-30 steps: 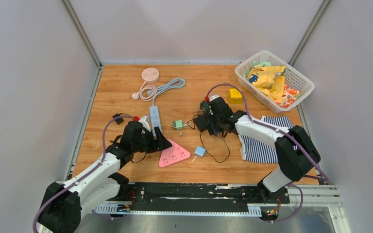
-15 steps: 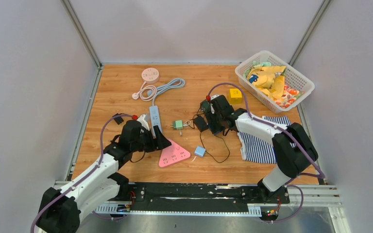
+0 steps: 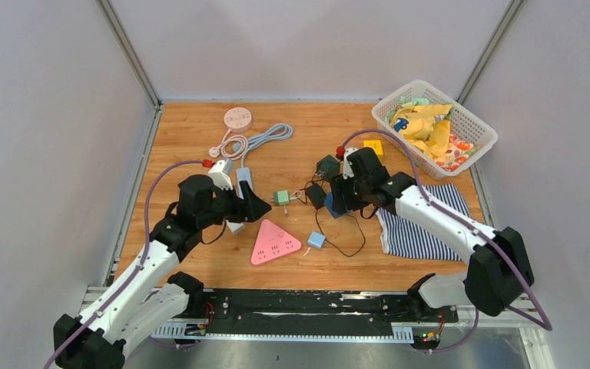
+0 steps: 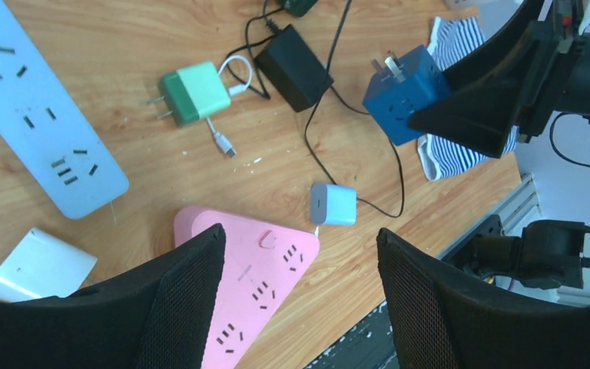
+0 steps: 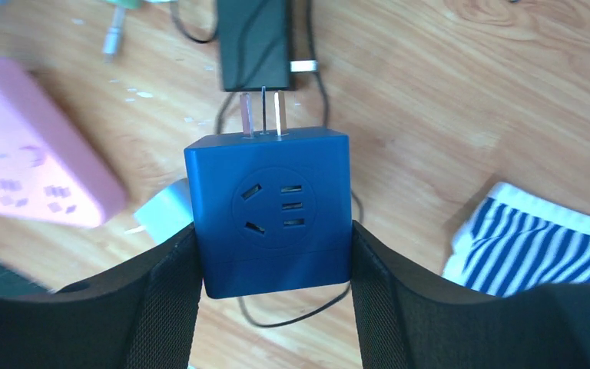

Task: Insert the plug
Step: Pick up the plug from the center of the board.

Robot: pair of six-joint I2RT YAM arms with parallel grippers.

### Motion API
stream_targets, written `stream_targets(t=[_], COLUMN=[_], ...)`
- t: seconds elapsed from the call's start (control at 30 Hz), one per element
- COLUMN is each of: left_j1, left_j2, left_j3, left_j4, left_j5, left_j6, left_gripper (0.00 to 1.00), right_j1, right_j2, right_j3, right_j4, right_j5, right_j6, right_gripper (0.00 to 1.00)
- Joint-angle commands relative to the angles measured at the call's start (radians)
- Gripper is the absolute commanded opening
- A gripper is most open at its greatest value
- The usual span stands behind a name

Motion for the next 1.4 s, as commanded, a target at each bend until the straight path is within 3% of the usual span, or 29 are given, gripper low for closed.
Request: stream_targets(t=[0.0, 0.17, 0.4, 0.7, 1.07, 1.23, 1.37], left_j1=[-0.007, -0.007, -0.007, -0.007, -0.01, -0.01, -0.01], left_j2=[-0.068, -0.157, -0.254, -0.298, -0.252, -0.232, -0.225], left_j3=[0.011, -0.056, -0.077, -0.085, -0.074, -0.071, -0.07], left_j4=[0.073, 0.248, 0.262, 0.345, 0.348, 0.348, 0.348], left_j5=[0.003, 0.046, 0.016, 0.3, 0.327, 0.36, 0.38], left_j6=[0.059, 0.066, 0.244, 0.442, 0.578, 0.583, 0.575], left_gripper=[0.73, 0.74, 0.84, 0.9, 0.94, 0.9, 0.79], right_j1=[-0.009, -0.007, 0.0, 0.061, 0.147, 0.178, 0.191], right_j2=[-0.09, -0.159, -0.222, -0.115, 0.079, 0.142, 0.163], right_j3=[0.032, -0.004, -0.173, -0.268, -0.252, -0.234, -0.239], right_j4=[-0.048, 0.094, 0.568, 1.031, 1.382, 1.468, 1.5], right_j5=[-0.183, -0.415, -0.612, -0.684, -0.71, -0.73, -0.729], right_j6=[0.101, 0.267, 0.67, 1.07, 1.308, 1.35, 1.355], right_gripper=[0.35, 0.34, 0.34, 0.32, 0.31, 0.3, 0.3])
